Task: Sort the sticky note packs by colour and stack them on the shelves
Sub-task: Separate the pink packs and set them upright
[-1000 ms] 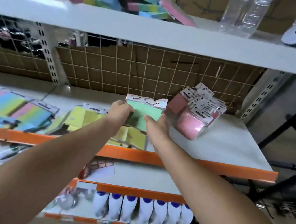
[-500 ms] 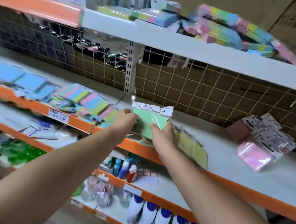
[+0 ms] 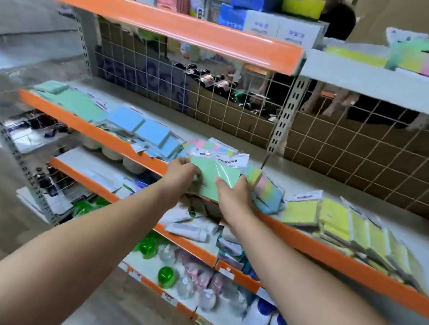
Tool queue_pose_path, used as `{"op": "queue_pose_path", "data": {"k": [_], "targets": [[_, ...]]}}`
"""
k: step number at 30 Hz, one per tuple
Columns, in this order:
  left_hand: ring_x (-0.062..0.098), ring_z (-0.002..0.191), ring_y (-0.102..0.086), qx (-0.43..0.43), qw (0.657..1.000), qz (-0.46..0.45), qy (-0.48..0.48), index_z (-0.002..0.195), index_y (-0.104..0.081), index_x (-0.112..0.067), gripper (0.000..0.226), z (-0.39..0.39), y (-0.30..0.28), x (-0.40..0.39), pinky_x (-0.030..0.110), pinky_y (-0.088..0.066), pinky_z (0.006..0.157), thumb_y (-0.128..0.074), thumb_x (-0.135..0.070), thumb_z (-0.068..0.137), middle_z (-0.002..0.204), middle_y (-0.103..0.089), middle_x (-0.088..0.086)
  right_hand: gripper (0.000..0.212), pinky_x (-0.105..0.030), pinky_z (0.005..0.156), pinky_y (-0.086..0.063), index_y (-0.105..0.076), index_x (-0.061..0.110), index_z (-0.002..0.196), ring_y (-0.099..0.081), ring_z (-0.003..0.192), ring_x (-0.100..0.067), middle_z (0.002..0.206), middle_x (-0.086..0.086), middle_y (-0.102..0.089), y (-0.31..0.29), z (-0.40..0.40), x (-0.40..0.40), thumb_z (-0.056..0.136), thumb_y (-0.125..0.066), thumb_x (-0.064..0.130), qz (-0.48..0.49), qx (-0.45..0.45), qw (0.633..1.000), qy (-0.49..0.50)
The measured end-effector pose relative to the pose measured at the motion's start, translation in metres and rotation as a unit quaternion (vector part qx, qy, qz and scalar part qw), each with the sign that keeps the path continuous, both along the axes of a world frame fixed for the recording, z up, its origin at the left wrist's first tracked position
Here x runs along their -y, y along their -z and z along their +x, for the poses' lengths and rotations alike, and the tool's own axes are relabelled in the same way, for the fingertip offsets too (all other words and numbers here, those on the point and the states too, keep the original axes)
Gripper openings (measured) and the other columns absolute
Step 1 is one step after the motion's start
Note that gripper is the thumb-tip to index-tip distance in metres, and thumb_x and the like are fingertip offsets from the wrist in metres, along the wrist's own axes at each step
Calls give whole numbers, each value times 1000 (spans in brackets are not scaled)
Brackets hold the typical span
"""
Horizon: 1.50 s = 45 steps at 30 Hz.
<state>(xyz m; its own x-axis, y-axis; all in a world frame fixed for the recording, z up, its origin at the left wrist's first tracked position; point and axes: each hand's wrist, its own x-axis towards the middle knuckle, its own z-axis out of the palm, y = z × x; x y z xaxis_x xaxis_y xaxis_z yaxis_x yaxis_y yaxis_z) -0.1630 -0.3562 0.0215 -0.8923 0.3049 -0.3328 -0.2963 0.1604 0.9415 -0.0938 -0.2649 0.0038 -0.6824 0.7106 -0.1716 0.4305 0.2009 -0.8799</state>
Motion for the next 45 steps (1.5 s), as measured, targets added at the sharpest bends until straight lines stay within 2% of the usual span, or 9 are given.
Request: {"op": "queue_pose_path", "data": {"k": [11,14,18,21,23,29,33,38,45], "targets": [[27,68,-54,-8,996,4,-92,99,-57,-5,14,-93,13,113,34,-49,69,-53,-1,86,83,-58,14,59,-34,103,-40,-32,6,143,-43,130,-31,144,-15,-42,6,-103,103,95,-54,31,-15,6,996,-90],[21,62,-52,-15,994,9,-109,93,-53,-12,13,-118,15,138,27,-46,56,-50,0,89,78,-55,8,60,-38,104,-39,-35,9,142,-45,127,-33,142,-15,-46,11,-133,124,93,-54,39,2,26,993,-112],[21,62,-56,-20,991,27,-127,103,-55,-17,19,-158,13,170,27,-48,56,-51,-3,91,83,-59,2,56,-38,93,-47,-38,9,138,-56,113,-30,136,-11,-51,14,-184,153,93,-54,37,-19,2,992,-127],[20,60,-59,-14,990,23,-139,115,-59,-17,27,-190,16,188,27,-47,55,-53,-7,90,91,-64,2,42,-40,71,-57,-46,10,126,-60,78,-20,120,-10,-59,14,-218,169,92,-58,31,-53,-30,990,-124],[22,66,-63,-14,989,14,-150,120,-60,-18,35,-218,15,199,26,-46,51,-55,-8,86,108,-66,5,32,-48,73,-58,-47,14,113,-63,81,-24,114,-11,-60,16,-251,179,89,-60,31,-71,-41,990,-119],[31,84,-62,-8,985,1,-171,114,-60,-10,33,-289,21,222,30,-48,55,-51,-2,84,123,-58,11,64,-46,71,-60,-27,15,144,-70,76,-29,128,-16,-53,21,-329,201,90,-56,35,-112,-5,982,-149],[34,89,-63,4,982,7,-189,121,-55,-10,40,-327,26,236,31,-52,62,-51,-2,82,116,-61,18,46,-32,53,-59,-33,10,132,-70,61,-28,118,-17,-58,18,-369,213,93,-53,26,-188,-8,970,-154],[26,75,-60,1,982,7,-190,119,-53,-8,34,-381,29,253,30,-50,58,-50,2,86,100,-60,12,35,-32,58,-58,-47,11,119,-65,68,-23,109,-12,-61,13,-408,224,91,-54,31,-140,7,976,-169],[24,66,-52,-12,987,-16,-161,113,-54,-8,29,-468,33,279,24,-41,52,-49,0,85,90,-55,15,15,-30,55,-28,-50,12,81,-45,73,-24,70,-2,-45,12,-469,239,88,-53,25,-96,-2,989,-109]]}}
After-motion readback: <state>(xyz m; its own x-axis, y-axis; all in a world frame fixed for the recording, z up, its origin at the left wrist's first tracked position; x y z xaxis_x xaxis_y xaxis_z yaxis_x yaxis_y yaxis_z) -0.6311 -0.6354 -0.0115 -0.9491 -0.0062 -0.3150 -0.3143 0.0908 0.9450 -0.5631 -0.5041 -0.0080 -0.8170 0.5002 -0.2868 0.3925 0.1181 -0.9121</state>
